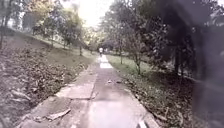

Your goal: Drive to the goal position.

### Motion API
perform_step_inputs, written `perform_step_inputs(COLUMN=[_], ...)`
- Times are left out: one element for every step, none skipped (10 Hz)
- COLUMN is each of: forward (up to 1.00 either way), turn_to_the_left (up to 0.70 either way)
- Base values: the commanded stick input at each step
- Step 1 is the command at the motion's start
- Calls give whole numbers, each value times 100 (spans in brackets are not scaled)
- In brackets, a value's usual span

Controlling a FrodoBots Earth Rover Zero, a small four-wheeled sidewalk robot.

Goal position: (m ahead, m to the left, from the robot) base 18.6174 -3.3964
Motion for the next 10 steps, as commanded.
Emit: perform_step_inputs(forward=[70, 70, 70, 70, 70, 70, 70, 70, 70, 70], turn_to_the_left=[2, 2, 2, 3, 5, 16, 23, 14, 2, 1])
